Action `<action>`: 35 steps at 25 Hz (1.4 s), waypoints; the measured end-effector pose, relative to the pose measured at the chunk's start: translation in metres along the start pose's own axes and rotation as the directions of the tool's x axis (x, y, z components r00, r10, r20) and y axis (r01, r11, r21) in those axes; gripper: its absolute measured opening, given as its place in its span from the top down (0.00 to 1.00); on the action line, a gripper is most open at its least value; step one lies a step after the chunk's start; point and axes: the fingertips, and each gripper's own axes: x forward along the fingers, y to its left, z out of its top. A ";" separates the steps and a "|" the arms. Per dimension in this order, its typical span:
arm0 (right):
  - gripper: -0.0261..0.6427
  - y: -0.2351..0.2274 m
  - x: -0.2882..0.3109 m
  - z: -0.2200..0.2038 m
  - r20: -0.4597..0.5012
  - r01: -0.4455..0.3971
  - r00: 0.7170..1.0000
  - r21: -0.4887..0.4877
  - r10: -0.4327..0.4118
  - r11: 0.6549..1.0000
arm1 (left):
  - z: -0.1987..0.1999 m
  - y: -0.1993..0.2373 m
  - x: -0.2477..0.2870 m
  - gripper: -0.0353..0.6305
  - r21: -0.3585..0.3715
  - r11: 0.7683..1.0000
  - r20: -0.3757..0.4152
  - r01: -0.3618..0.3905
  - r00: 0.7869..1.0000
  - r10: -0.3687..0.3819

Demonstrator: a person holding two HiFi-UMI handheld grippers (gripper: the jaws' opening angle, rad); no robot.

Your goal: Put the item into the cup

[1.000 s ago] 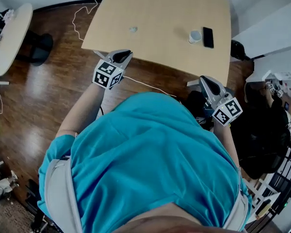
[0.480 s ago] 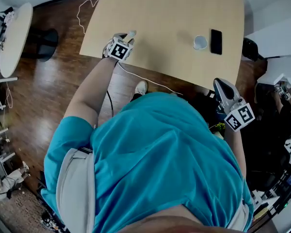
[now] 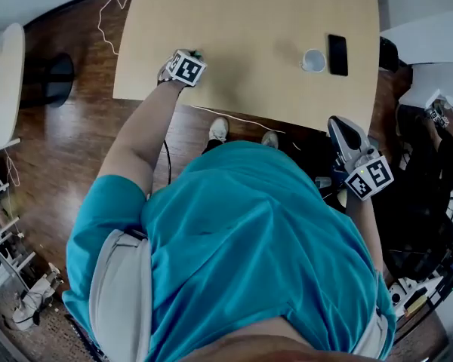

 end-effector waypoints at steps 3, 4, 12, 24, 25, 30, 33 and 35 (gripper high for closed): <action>0.96 -0.002 0.009 0.002 -0.003 -0.017 1.000 -0.002 0.017 1.000 | 0.000 -0.002 -0.001 0.86 0.015 1.000 0.004 0.025 1.000 -0.025; 0.96 -0.003 0.012 0.003 -0.003 -0.020 1.000 -0.003 0.020 1.000 | 0.002 -0.001 -0.004 0.86 0.017 1.000 0.007 0.026 1.000 -0.026; 0.96 -0.034 0.016 0.011 0.022 0.039 0.999 -0.126 -0.036 0.991 | 0.125 -0.077 -0.068 0.87 0.114 0.974 0.290 0.195 0.931 -0.220; 0.96 -0.058 -0.029 0.011 0.075 0.136 0.989 -0.144 -0.126 0.980 | 0.257 -0.276 -0.088 0.87 0.439 0.826 0.213 0.353 0.852 -0.478; 0.96 -0.057 -0.034 0.009 0.076 0.142 0.988 -0.140 -0.132 0.980 | 0.257 -0.282 -0.081 0.87 0.446 0.823 0.198 0.351 0.858 -0.473; 0.96 -0.059 -0.061 -0.002 0.077 0.165 0.985 -0.121 -0.156 0.979 | 0.255 -0.285 -0.057 0.83 0.432 0.844 0.126 0.318 0.905 -0.406; 0.96 -0.063 -0.074 -0.006 0.082 0.177 0.982 -0.109 -0.169 0.978 | 0.261 -0.290 -0.057 0.75 0.417 0.851 0.145 0.320 0.900 -0.410; 0.96 -0.063 -0.080 -0.006 0.089 0.177 0.982 -0.105 -0.168 0.979 | 0.269 -0.293 -0.064 0.74 0.407 0.856 0.186 0.318 0.889 -0.419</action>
